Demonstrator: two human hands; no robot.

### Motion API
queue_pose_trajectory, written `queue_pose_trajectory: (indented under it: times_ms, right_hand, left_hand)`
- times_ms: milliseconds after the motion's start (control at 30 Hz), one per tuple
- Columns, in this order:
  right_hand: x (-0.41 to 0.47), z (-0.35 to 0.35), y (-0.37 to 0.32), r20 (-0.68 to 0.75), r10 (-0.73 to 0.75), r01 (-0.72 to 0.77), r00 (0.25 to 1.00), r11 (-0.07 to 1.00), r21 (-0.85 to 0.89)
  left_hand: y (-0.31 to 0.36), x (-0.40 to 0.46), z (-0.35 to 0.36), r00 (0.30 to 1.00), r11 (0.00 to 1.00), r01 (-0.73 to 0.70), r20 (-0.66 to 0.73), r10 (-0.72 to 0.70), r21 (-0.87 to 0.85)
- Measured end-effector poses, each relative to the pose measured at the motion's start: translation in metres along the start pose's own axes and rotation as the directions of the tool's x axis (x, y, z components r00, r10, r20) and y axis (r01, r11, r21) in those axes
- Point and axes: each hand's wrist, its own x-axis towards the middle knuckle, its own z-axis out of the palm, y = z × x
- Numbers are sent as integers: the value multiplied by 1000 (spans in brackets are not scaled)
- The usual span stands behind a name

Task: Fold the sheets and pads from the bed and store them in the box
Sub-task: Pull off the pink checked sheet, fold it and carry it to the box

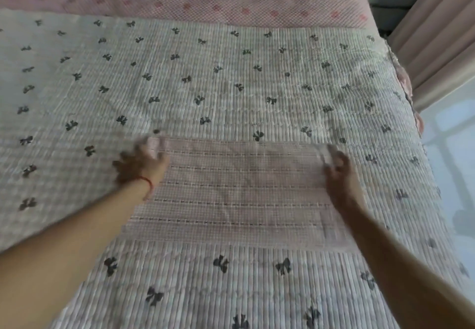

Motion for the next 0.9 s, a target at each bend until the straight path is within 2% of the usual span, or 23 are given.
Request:
queue_pose_trajectory:
  times_ms: [33, 67, 100, 167, 233, 300, 367, 567, 633, 700, 767, 800, 833, 900]
  right_hand:
    - [-4, 19, 4, 57, -169, 178, 984, 945, -274]
    - [-7, 35, 7, 132, -260, 292, 956, 846, -446]
    - [-7, 48, 10, 192, -266, 328, 945, 784, -527]
    - [1, 67, 26, 244, -183, 296, 952, 755, -585]
    - [9, 77, 43, 226, -159, 263, 961, 781, -567]
    - [10, 85, 53, 207, -202, 285, 957, 785, -550]
    - [17, 95, 56, 155, -212, 263, 965, 801, -538]
    - [22, 89, 40, 222, -180, 276, 958, 783, -557]
    - [17, 66, 41, 253, -187, 300, 949, 780, -549]
    - [8, 40, 52, 118, -147, 187, 982, 850, -492]
    - [-8, 15, 69, -70, 34, -60, 997, 909, -412]
    - [-16, 8, 74, -91, 98, -127, 991, 908, -400]
    - [-21, 3, 79, -68, 149, -164, 987, 913, -373]
    - [-22, -6, 82, 27, 279, -270, 960, 946, -182]
  left_hand:
    - [4, -9, 24, 970, 956, -218, -64, 234, 195]
    - [6, -15, 44, 908, 868, -392, -25, 419, 304]
    - [9, -16, 59, 854, 789, -497, 45, 518, 361]
    - [4, -4, 92, 847, 753, -515, 105, 521, 409]
    - [-2, 7, 114, 848, 748, -487, 41, 528, 451]
    - [-11, 10, 129, 834, 764, -498, -14, 551, 410]
    - [-7, 18, 137, 797, 731, -527, -46, 602, 434]
    - [-1, 21, 126, 852, 742, -471, 26, 524, 476]
    - [14, 8, 115, 885, 784, -427, 30, 465, 451]
    - [38, -20, 114, 870, 817, -459, -9, 492, 350]
    - [66, -56, 130, 748, 707, -616, -23, 664, 347]
    - [78, -70, 144, 684, 634, -675, -1, 729, 377]
    - [86, -80, 161, 659, 595, -699, 33, 752, 397]
    - [94, -85, 189, 706, 601, -658, 96, 702, 454]
